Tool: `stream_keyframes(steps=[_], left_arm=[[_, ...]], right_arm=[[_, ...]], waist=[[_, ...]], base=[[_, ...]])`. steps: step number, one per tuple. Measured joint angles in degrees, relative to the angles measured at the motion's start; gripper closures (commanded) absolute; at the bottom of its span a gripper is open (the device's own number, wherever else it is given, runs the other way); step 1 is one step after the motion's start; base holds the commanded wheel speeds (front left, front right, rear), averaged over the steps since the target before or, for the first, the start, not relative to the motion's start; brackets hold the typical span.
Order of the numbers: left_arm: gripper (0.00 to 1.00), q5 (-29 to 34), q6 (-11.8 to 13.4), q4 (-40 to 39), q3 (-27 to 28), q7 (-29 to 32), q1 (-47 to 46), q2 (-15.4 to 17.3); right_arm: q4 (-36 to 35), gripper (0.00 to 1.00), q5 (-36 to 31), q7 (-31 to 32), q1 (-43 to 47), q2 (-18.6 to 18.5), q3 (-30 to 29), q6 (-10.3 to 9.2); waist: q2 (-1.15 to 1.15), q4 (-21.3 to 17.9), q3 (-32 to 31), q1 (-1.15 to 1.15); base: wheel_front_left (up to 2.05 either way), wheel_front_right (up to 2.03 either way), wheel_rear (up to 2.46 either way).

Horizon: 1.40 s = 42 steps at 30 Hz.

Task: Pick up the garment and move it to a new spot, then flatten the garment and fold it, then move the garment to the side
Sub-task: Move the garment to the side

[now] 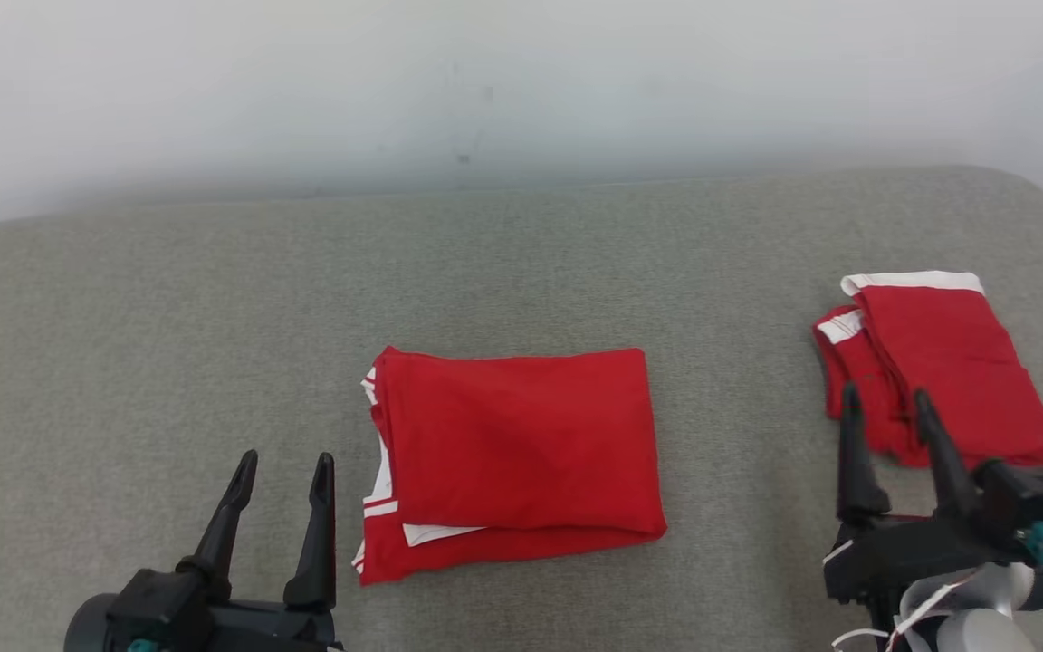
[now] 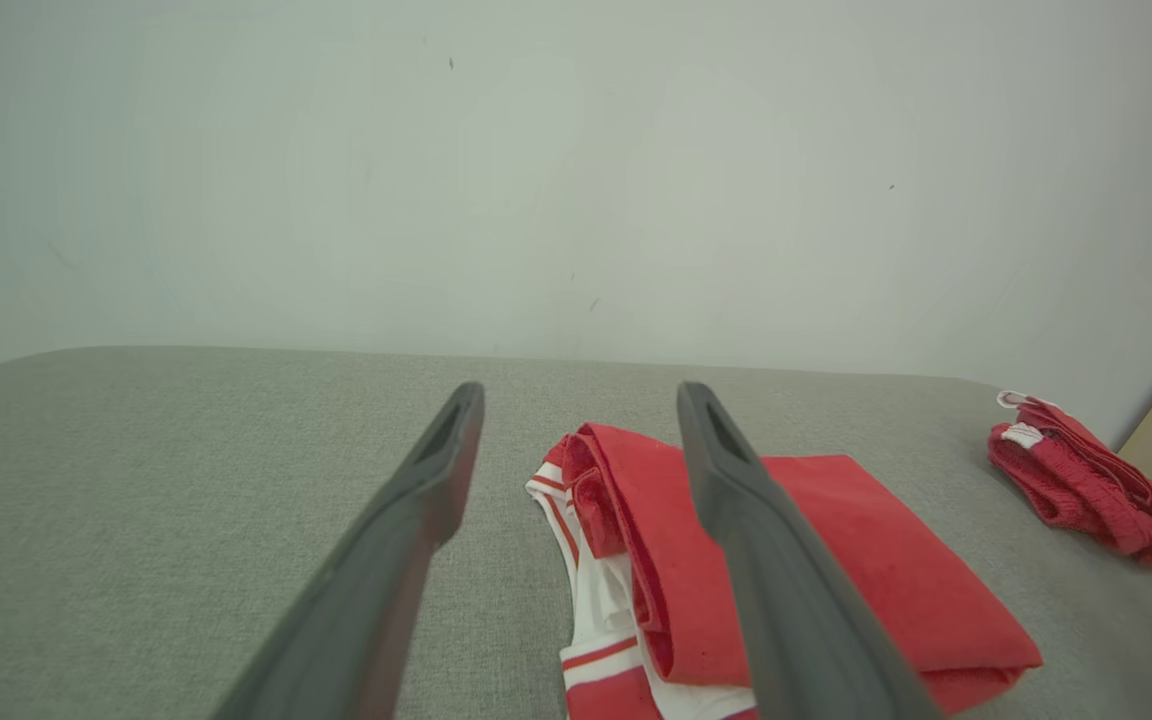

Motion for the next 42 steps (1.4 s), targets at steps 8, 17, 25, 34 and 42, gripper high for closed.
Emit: stream_keyframes(steps=[8, 17, 25, 34, 42], left_arm=[[0.00, 0.0, -0.5, 1.0, -0.8, 0.4, -0.5, -0.5], [0.00, 0.0, -1.3, 1.6, -1.8, 0.4, -0.7, -0.8], [0.00, 0.0, -2.3, 2.5, -2.6, 0.4, -2.4, -1.1], [0.00, 0.0, -2.3, 3.1, -2.1, 0.4, -2.6, -1.1], [0.00, 0.0, -2.4, 3.2, -2.3, 0.4, -3.3, -1.2]], right_arm=[[1.6, 0.00, -3.5, 13.1, -4.2, -1.5, 5.4, -0.19], [9.1, 0.00, -4.1, 28.1, -11.6, -1.1, 7.9, -0.31], [15.7, 0.00, -4.7, 37.7, -14.2, -0.8, 7.6, -0.73], [18.7, 0.00, -4.5, 42.5, -17.4, -0.6, 6.8, -0.78], [20.3, 0.00, 0.2, 45.3, -19.2, -0.6, 6.9, -0.80]], waist=[[0.00, 3.8, 0.4, 0.01], [0.00, 7.5, 1.7, 0.01], [0.00, 10.0, 3.3, 0.01], [0.01, 11.7, 4.8, 0.01], [0.00, 12.3, 5.7, 0.00]], base=[[0.00, 0.00, 0.00], [0.00, 0.00, 0.00], [0.00, 0.00, 0.00], [0.00, 0.00, 0.00], [0.00, 0.00, 0.00]])
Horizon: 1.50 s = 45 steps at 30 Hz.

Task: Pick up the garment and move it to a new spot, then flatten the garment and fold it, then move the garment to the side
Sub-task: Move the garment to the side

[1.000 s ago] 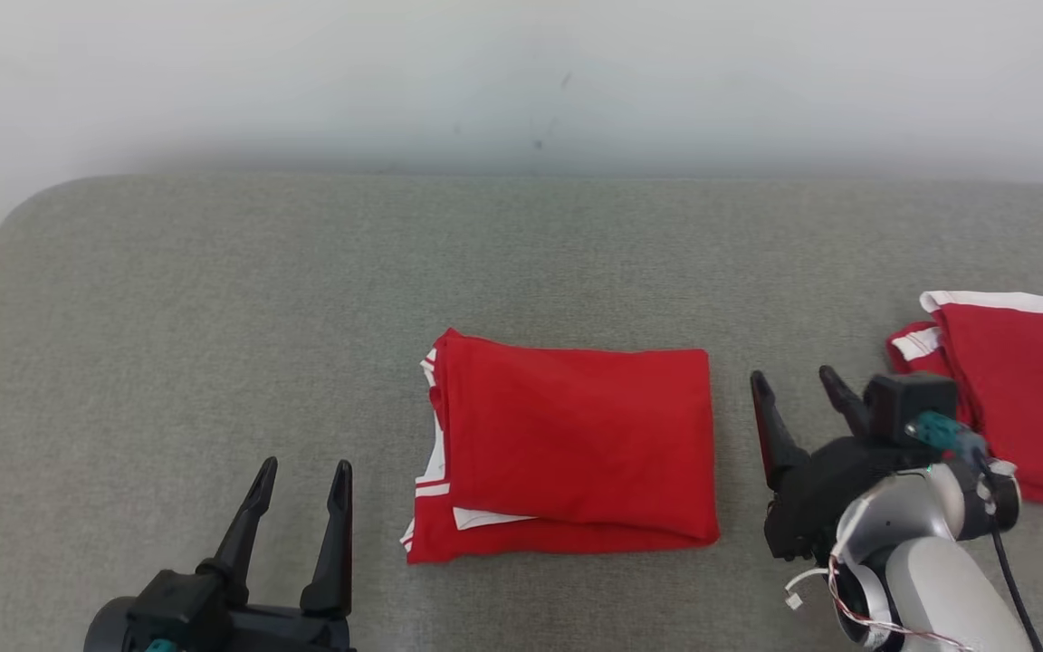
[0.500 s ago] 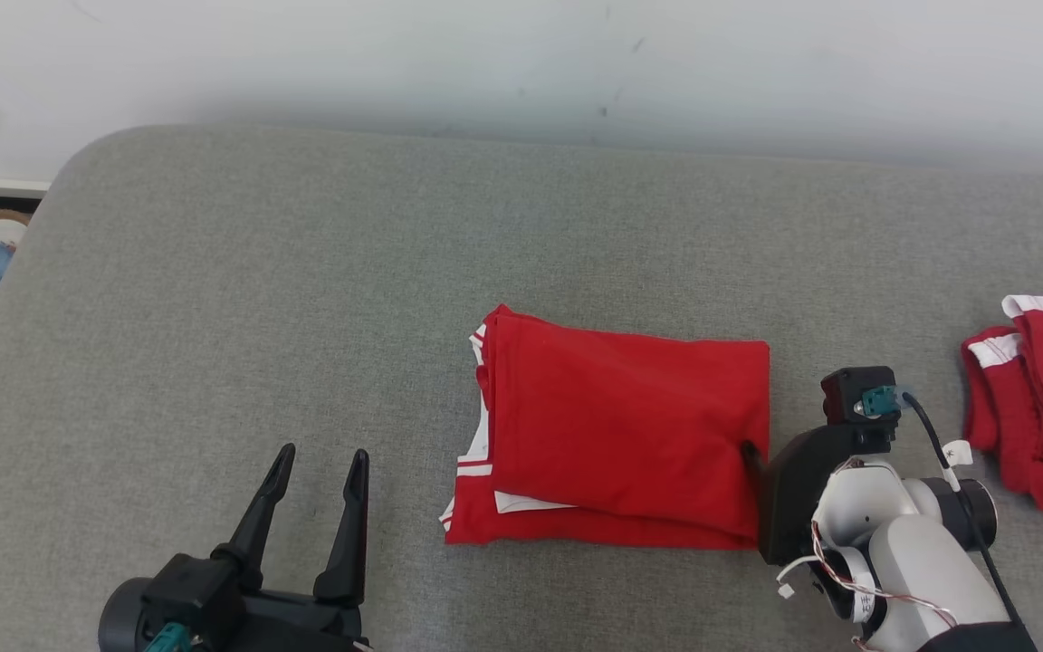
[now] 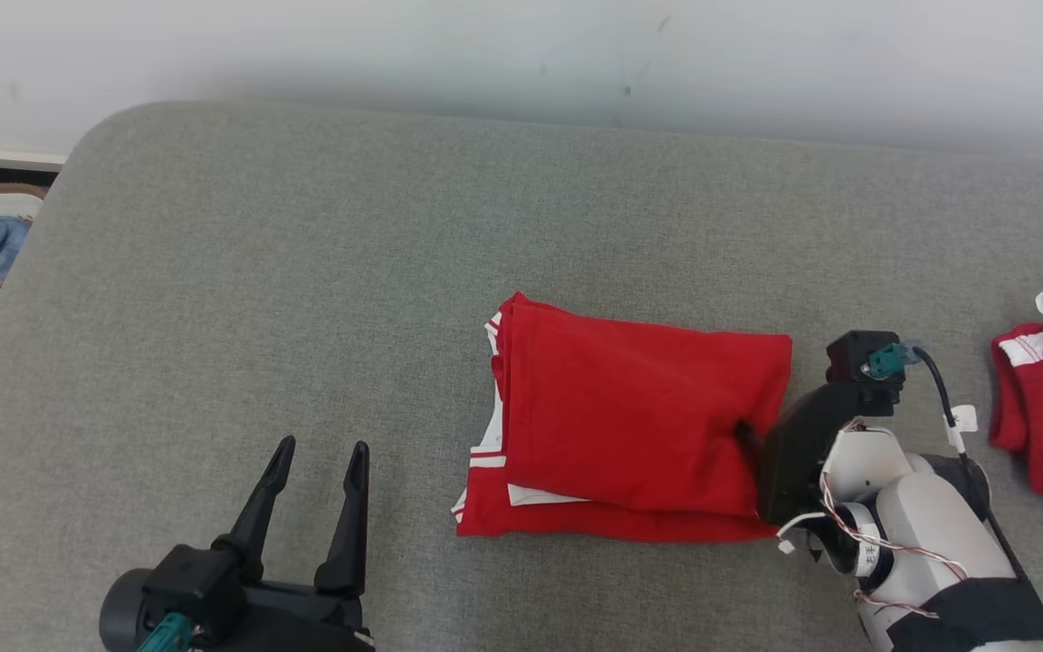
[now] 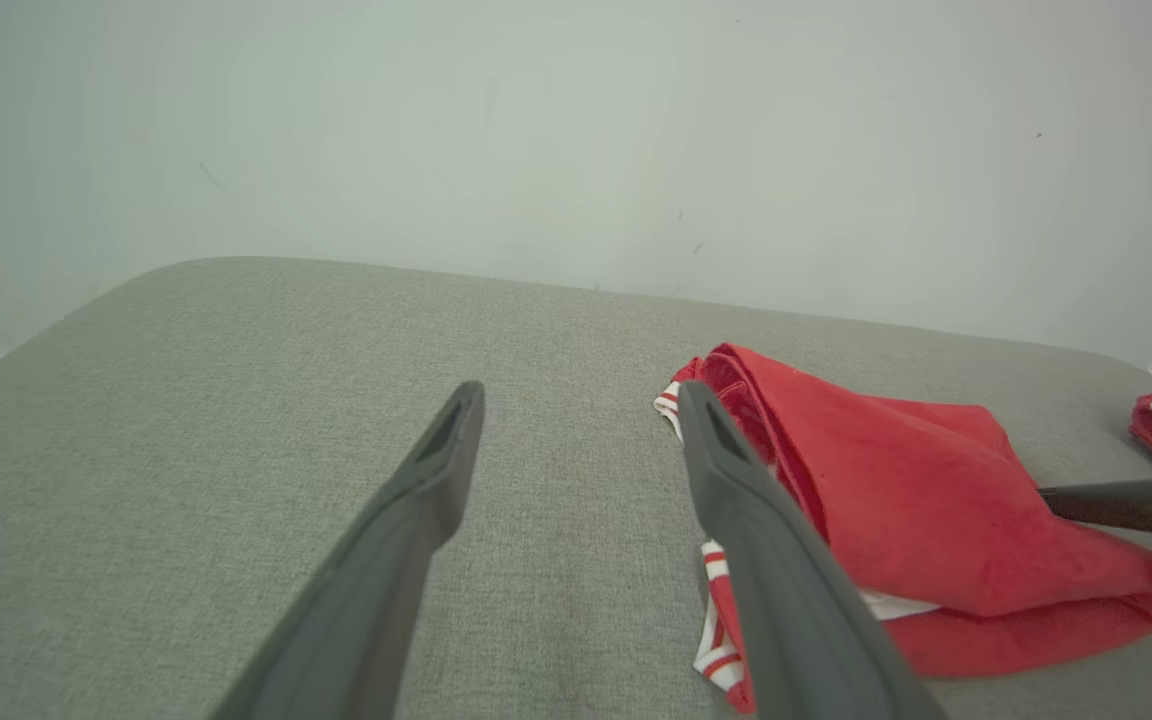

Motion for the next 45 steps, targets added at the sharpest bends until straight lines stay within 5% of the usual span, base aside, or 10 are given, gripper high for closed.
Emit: stream_keyframes(steps=[3, 5, 6, 18, 23, 45], left_arm=[[0.00, 0.0, 0.0, 0.5, -0.1, -0.1, -0.8, -0.2], [0.00, 0.0, 0.0, 0.8, -0.2, -0.1, -0.9, -0.2], [0.00, 0.0, 0.0, 0.9, -0.2, -0.1, -0.9, -0.3], [0.00, 0.0, 0.2, 1.5, 1.0, -0.5, -0.8, 0.1], [0.00, -0.1, 0.5, 1.5, 1.8, -0.6, -0.4, 0.4], [0.00, -0.4, 0.7, 0.5, 1.6, -1.0, 0.2, 0.4]], right_arm=[[1.4, 0.04, 3.8, 0.2, -1.9, -0.3, 2.8, -0.43], [1.7, 0.75, 5.4, 0.2, -2.3, -0.3, 4.3, -0.43], [1.8, 1.00, 5.6, 0.2, -2.4, -0.3, 4.8, -0.43], [-0.5, 1.00, 3.0, 2.1, -2.6, -0.1, 6.4, -0.42], [-8.2, 1.00, 2.2, 3.9, -2.4, -0.4, 8.0, -0.40], [-24.5, 1.00, -2.9, 16.0, -7.0, -13.2, -2.6, -0.41]], waist=[[0.00, 0.5, 0.3, 0.00], [0.00, 0.7, 0.3, 0.00], [0.00, 0.8, 0.3, 0.00], [0.00, 0.3, -0.3, 0.00], [0.00, -1.4, -0.9, 0.00], [0.00, -10.8, -2.1, 0.00]], base=[[0.00, 0.00, 0.00], [0.00, 0.00, 0.00], [0.00, 0.00, 0.00], [0.00, 0.00, 0.00], [0.00, 0.00, 0.00], [0.00, 0.00, 0.00]])
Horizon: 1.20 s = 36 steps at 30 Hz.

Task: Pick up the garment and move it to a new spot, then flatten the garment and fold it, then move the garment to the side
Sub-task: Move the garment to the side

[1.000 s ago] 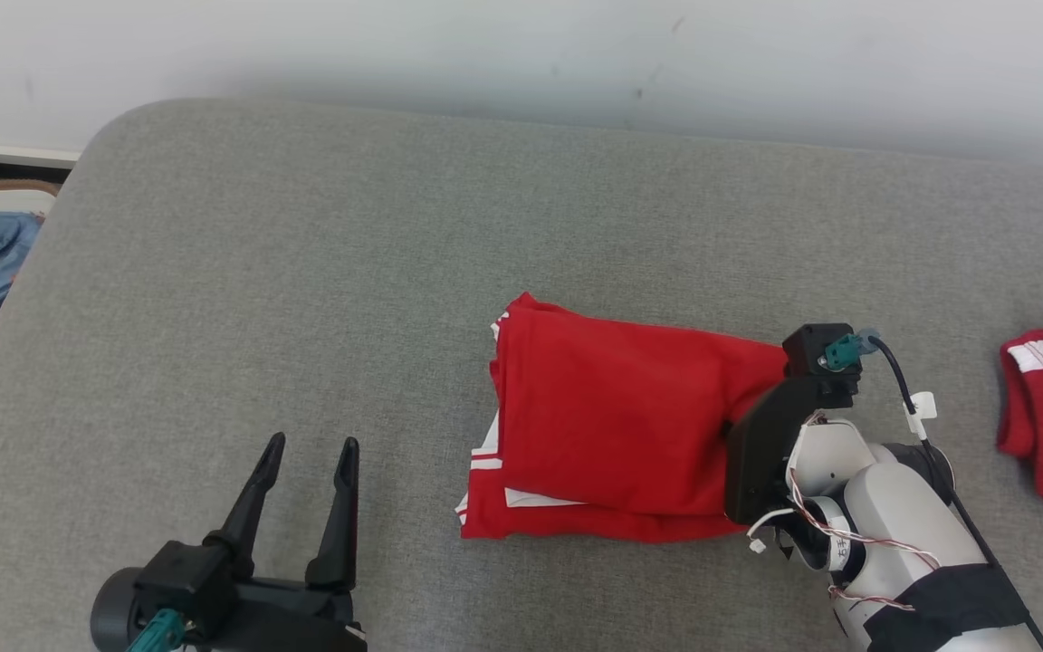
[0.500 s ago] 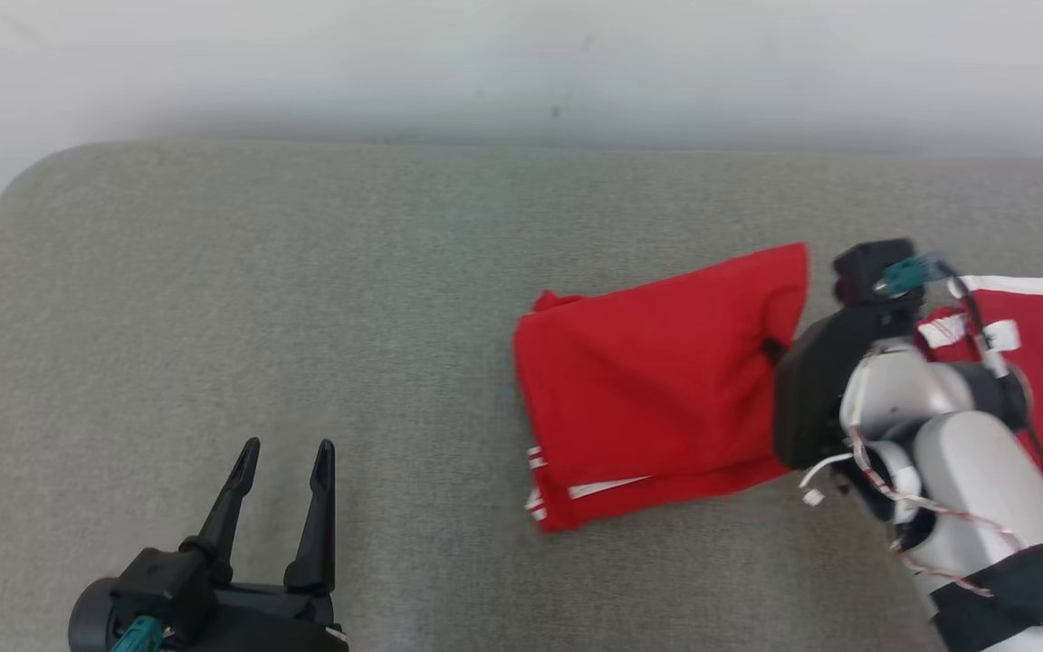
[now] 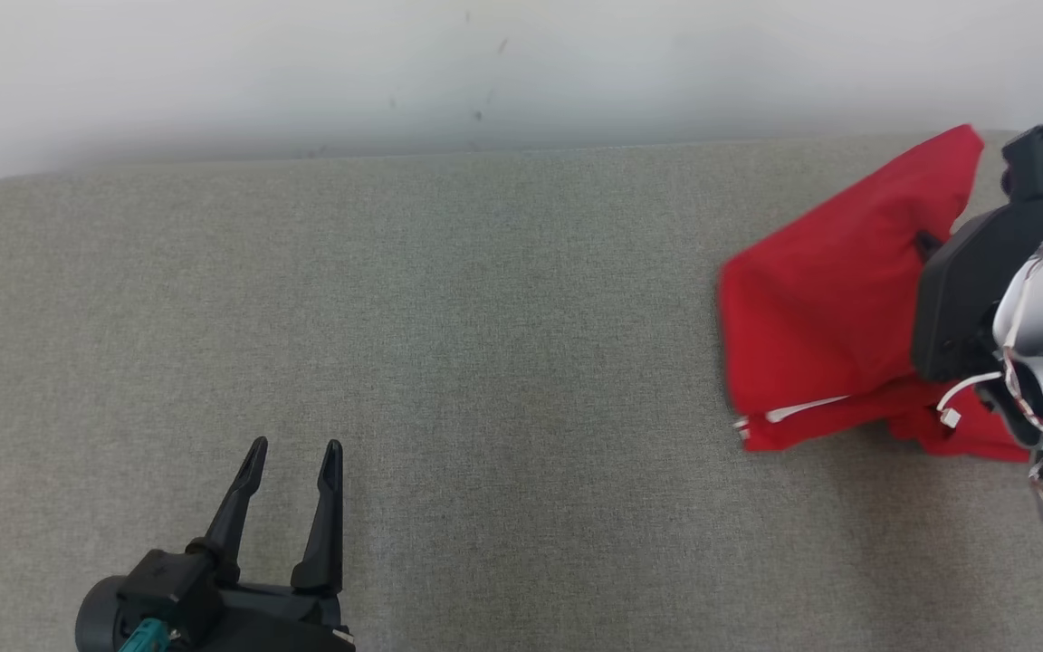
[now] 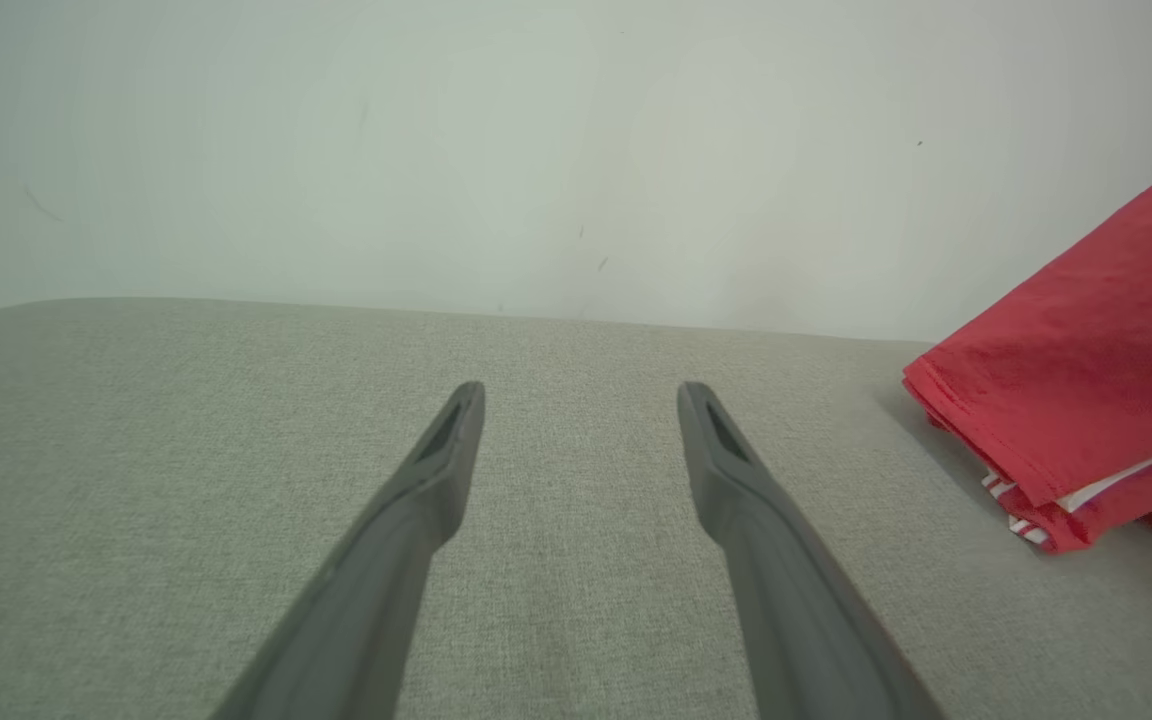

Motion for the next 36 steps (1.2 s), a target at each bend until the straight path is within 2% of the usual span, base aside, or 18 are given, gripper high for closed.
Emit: stream_keyframes(steps=[13, 22, 29, 36], left_arm=[[0.00, 0.0, -0.2, 0.4, -0.3, 0.0, -0.4, 0.1], [0.00, 0.4, -0.2, -0.3, 0.1, 0.1, -0.2, 1.7], [0.00, 1.1, -0.3, -2.2, 0.0, 1.1, 0.4, 3.2], [0.00, 2.3, -0.7, -4.0, -1.2, 2.4, -0.1, 3.5]], right_arm=[[-4.4, 1.00, -2.3, 6.9, -2.0, -3.9, -1.7, 0.00], [-5.1, 1.00, -2.6, 9.7, -1.8, -6.1, -4.0, 0.00], [0.6, 1.00, -4.7, 9.2, -2.0, -9.3, -7.2, 0.00], [4.2, 1.00, -6.8, 6.5, -1.9, -8.9, -8.7, 0.00]], waist=[[0.00, 0.0, 0.1, 0.00], [0.00, -0.5, 0.2, 0.00], [0.00, -1.1, 1.6, 0.00], [0.00, -1.1, 4.4, 0.00]], base=[[0.00, 0.00, 0.00], [0.00, 0.00, 0.00], [0.00, 0.00, 0.00], [0.00, 0.00, 0.00]])
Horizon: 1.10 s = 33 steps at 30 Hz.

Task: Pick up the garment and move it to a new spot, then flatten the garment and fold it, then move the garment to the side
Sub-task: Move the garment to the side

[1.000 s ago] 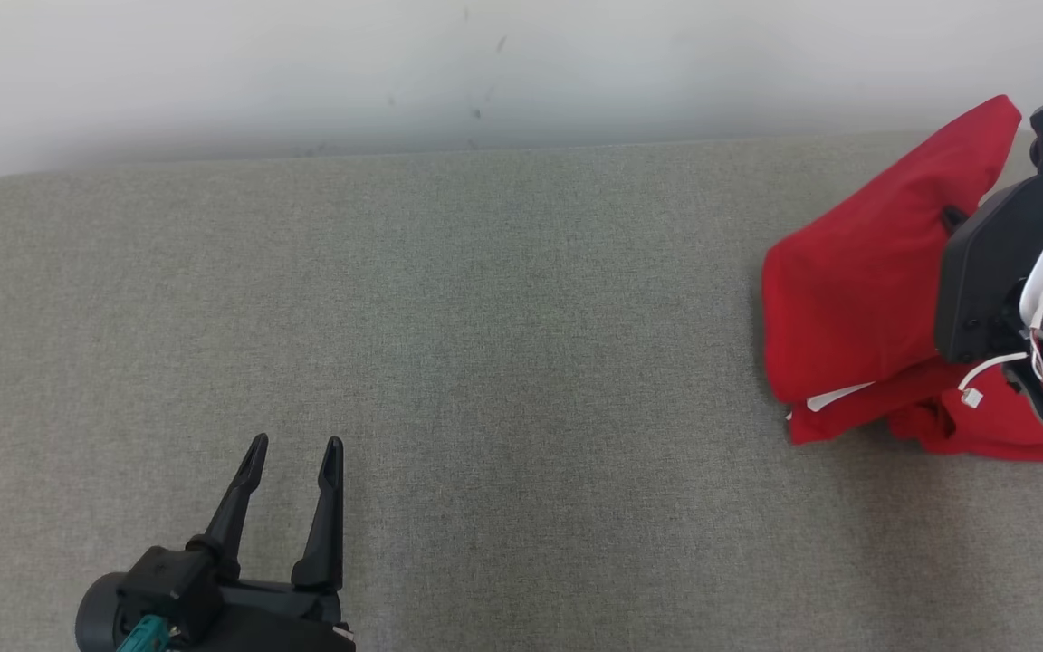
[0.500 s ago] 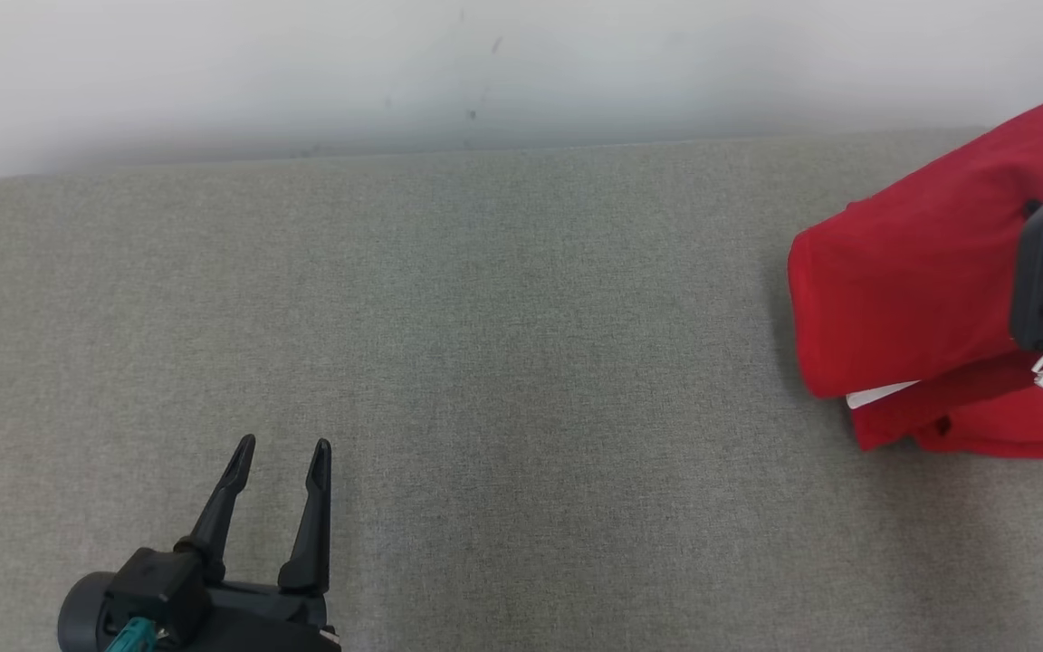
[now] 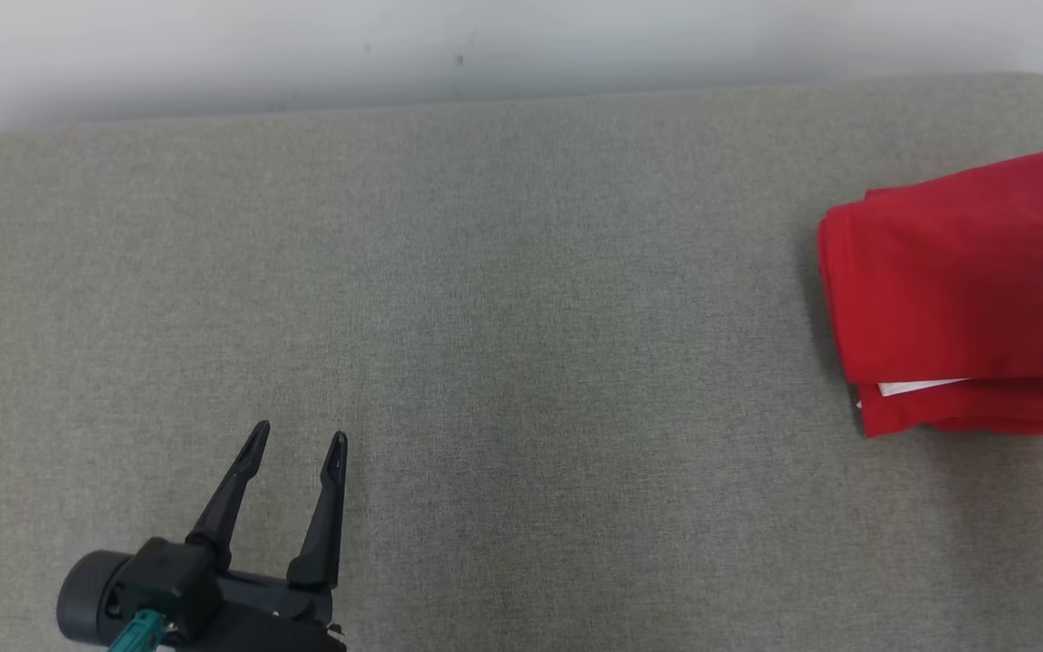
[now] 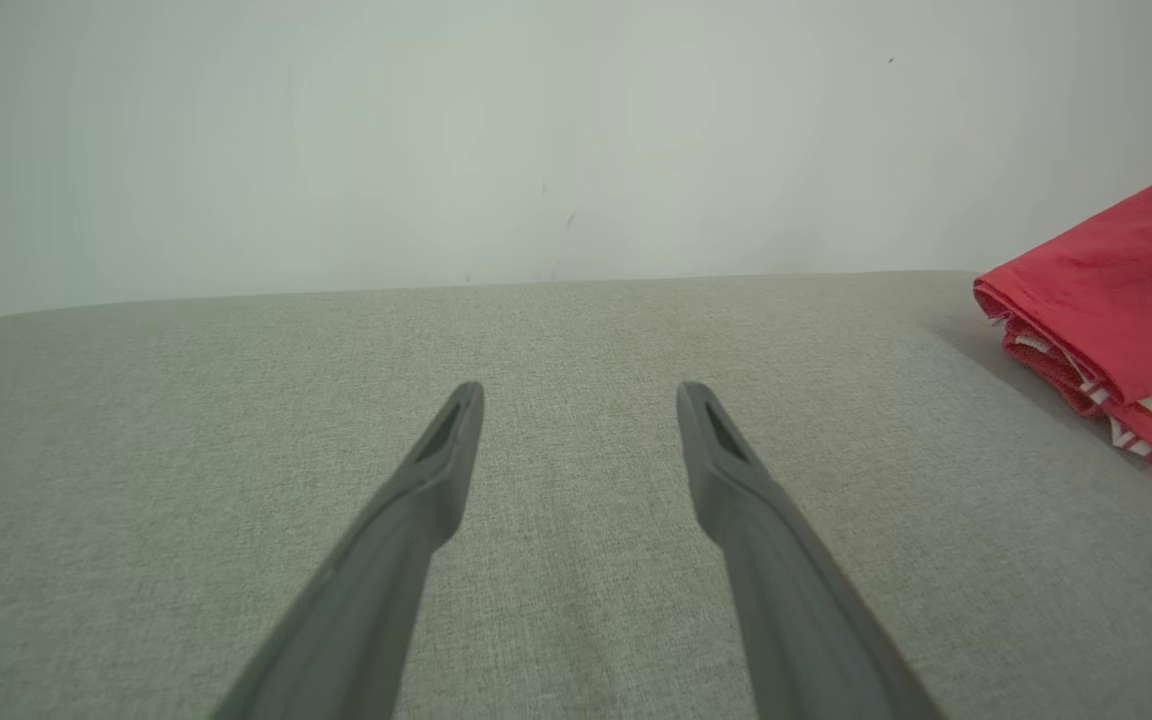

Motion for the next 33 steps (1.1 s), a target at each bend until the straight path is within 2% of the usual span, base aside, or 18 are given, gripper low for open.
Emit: stream_keyframes(steps=[10, 11, 12, 20, 26, 28, 33], left_arm=[[0.00, 0.2, -0.4, -1.0, 0.0, 1.2, -2.0, 0.2], [0.00, 0.2, -0.4, -1.1, 0.0, 1.2, -2.1, 0.2], [0.00, 0.2, -0.4, -1.1, 0.0, 1.2, -2.2, 0.2], [0.00, 0.3, -0.4, -0.8, 0.1, 1.4, -3.3, 0.1], [0.00, 0.4, 0.1, -0.6, 0.8, 0.6, -3.4, 0.0], [0.00, 0.3, 0.1, -0.5, 1.2, 0.3, -3.5, -0.2], [0.00, -0.4, 0.6, 0.2, 2.2, -0.7, -4.3, -1.1]], right_arm=[[5.6, 1.00, -7.6, -5.0, -0.1, -1.9, -0.6, 0.00], [6.2, 0.55, -8.4, -5.6, -0.1, -2.0, -0.6, 0.00], [6.6, 0.00, -9.6, -6.2, -0.1, -2.2, -0.5, 0.00], [8.0, 0.00, -12.8, -15.0, -1.2, -1.3, -0.4, 0.00], [4.3, 0.00, -9.0, -25.7, -1.0, 3.7, 0.7, 0.01], [3.4, 0.00, -8.1, -27.5, -0.8, 4.7, 0.9, 0.00], [-0.4, 0.00, -5.1, -36.0, 3.0, 9.4, 2.3, 0.25]], waist=[[0.00, 1.3, 3.9, 0.00], [0.00, 1.5, 4.2, 0.00], [0.00, 1.6, 4.5, 0.00], [0.00, 2.3, 4.9, 0.00], [-0.01, 1.9, 3.6, 0.00], [-0.01, 1.8, 3.2, 0.00], [0.00, 1.1, 1.2, 0.00]], base=[[0.00, 0.00, 0.00], [0.00, 0.00, 0.00], [0.00, 0.00, 0.00], [0.00, 0.00, 0.00], [0.00, 0.00, 0.00], [0.00, 0.00, 0.00], [0.00, 0.00, 0.00]])
